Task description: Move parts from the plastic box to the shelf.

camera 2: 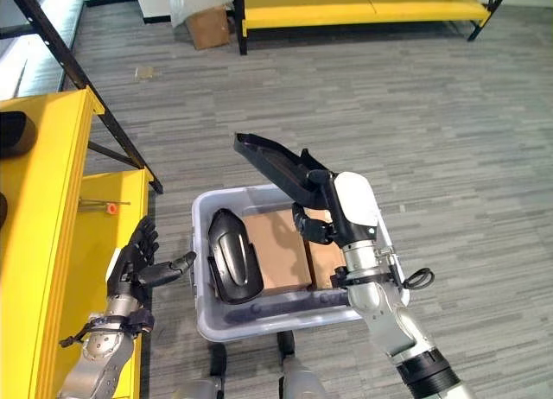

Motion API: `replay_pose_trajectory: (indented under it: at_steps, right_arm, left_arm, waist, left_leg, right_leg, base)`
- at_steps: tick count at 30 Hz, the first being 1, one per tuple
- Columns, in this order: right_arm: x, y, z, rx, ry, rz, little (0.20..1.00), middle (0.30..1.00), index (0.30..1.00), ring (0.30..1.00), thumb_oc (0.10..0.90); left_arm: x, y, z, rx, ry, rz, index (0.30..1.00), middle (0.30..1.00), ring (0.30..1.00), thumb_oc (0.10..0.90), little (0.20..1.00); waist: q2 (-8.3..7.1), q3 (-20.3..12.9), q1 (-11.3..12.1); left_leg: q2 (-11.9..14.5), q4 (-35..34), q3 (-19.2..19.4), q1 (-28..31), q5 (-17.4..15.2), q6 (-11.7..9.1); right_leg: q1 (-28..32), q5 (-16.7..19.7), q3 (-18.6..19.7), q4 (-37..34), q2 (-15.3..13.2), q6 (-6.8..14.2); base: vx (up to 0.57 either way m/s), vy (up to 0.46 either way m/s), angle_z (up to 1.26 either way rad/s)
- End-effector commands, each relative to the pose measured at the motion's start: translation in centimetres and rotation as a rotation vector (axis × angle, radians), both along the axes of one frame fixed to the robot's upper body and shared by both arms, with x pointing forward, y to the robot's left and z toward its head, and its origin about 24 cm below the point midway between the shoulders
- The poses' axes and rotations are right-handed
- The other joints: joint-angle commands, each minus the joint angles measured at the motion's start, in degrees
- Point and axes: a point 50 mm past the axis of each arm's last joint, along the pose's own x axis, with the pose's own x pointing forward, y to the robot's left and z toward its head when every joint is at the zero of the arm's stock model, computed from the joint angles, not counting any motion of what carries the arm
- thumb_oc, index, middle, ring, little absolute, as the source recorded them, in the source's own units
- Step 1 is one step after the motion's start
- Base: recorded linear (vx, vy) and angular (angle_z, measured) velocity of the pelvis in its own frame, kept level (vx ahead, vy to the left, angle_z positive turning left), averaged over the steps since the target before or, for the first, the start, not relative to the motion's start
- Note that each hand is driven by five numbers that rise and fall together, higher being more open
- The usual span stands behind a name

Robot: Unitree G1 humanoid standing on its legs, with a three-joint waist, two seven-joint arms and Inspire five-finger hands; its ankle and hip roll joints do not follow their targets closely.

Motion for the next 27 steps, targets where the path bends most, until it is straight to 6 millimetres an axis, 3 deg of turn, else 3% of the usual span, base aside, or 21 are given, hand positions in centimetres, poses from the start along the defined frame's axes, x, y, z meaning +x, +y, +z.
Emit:
replay_pose_trajectory:
  at_steps: [1, 8, 12, 17, 18, 20, 22, 24, 27]
  right_arm:
    - [-0.8, 0.3, 4.0, 0.072, -0.208, 0.077, 0.300, 0.300, 0.300, 0.300, 0.400]
    - [-0.5, 0.5, 4.4, 0.049, -0.207, 0.093, 0.300, 0.300, 0.300, 0.300, 0.400]
    - [-0.2, 0.6, 4.9, 0.030, -0.206, 0.119, 0.300, 0.300, 0.300, 0.300, 0.400]
    - [0.5, 1.8, 6.8, 0.005, -0.258, 0.190, 0.300, 0.300, 0.300, 0.300, 0.400]
    - [0.9, 2.8, 7.8, 0.010, -0.296, 0.230, 0.300, 0.300, 0.300, 0.300, 0.400]
    - [1.0, 3.1, 8.2, 0.013, -0.312, 0.242, 0.300, 0.300, 0.300, 0.300, 0.400]
    - [1.3, 3.4, 8.9, 0.006, -0.336, 0.246, 0.300, 0.300, 0.300, 0.300, 0.400]
    - [1.3, 3.2, 9.4, -0.007, -0.359, 0.229, 0.300, 0.300, 0.300, 0.300, 0.400]
    - [1.0, 2.7, 9.0, -0.013, -0.348, 0.213, 0.300, 0.300, 0.300, 0.300, 0.400]
  left_arm:
    - [0.3, -0.4, 1.6, 0.046, -0.106, -0.052, 1.000, 1.000, 1.000, 0.900, 1.000]
    - [0.2, -0.5, 1.3, 0.030, -0.092, -0.048, 1.000, 1.000, 1.000, 0.900, 1.000]
    - [-0.1, -0.4, 1.0, 0.015, -0.077, -0.036, 1.000, 1.000, 1.000, 0.900, 1.000]
    - [-0.6, -0.1, 0.5, 0.014, -0.046, -0.024, 1.000, 1.000, 1.000, 0.900, 1.000]
    - [-0.7, 0.0, 0.5, 0.017, -0.047, -0.024, 1.000, 1.000, 1.000, 0.900, 1.000]
    - [-0.7, 0.1, 0.6, 0.016, -0.051, -0.021, 1.000, 1.000, 1.000, 0.900, 1.000]
    - [-0.4, 0.1, 0.8, 0.014, -0.055, -0.021, 1.000, 1.000, 1.000, 0.900, 1.000]
    - [0.1, -0.1, 1.2, 0.021, -0.073, -0.031, 1.000, 1.000, 1.000, 0.900, 1.000]
    - [0.5, -0.3, 1.3, 0.021, -0.084, -0.043, 1.000, 1.000, 1.000, 0.900, 1.000]
  waist:
    - [1.20, -12.2, 1.1]
    - [1.57, -12.9, 1.4]
    - [1.81, -12.7, 1.8]
    - [1.71, -11.2, 3.5]
    - [1.82, -10.1, 4.7]
    - [1.91, -9.8, 4.9]
    - [2.05, -8.9, 6.1]
    - [1.54, -7.8, 6.0]
    - [0.12, -7.9, 5.3]
  left_leg:
    - [4.3, 0.3, -2.2, 0.0, 0.5, -0.6]
    - [5.2, 0.9, -4.5, 0.4, 1.0, -1.0]
    - [6.4, 1.5, -6.4, 0.3, 1.7, -1.8]
    - [8.5, 2.0, -9.1, -1.6, 3.8, -3.0]
    - [9.4, 0.8, -10.6, -3.2, 6.6, -4.0]
    - [9.5, 0.0, -11.8, -4.6, 8.4, -4.6]
    - [8.5, -0.6, -13.3, -8.0, 11.9, -5.4]
    - [6.4, 0.0, -12.0, -9.5, 12.9, -4.3]
    - [3.6, 8.6, -5.4, -8.1, 5.6, -1.5]
  right_leg:
    - [-0.3, -8.6, -0.4, 6.2, -3.8, 4.2]
    - [0.4, -11.5, -1.9, 10.6, -2.9, 3.5]
    - [0.3, -14.8, -4.5, 14.8, -1.8, 2.5]
    - [-1.2, -17.9, -8.0, 18.7, 0.5, 0.7]
    - [-2.4, -18.6, -9.4, 19.6, 1.4, 0.2]
    - [-3.1, -18.7, -10.7, 19.6, 1.5, 0.0]
    - [-3.6, -19.0, -13.6, 18.9, 0.8, -0.6]
    - [-3.4, -17.5, -15.3, 17.3, -0.5, -0.7]
    - [-2.6, -14.5, -17.2, 12.7, -2.3, -0.8]
  base:
    - [0.00, -0.052, 0.19]
    - [0.00, -0.059, 0.16]
    - [-0.01, -0.123, 0.32]
    - [-0.08, -0.201, 0.23]
    - [-0.11, -0.224, 0.24]
    - [-0.14, -0.167, 0.28]
    - [-0.18, -0.146, 0.52]
    - [-0.17, -0.079, 1.11]
    - [-0.17, -0.103, 0.67]
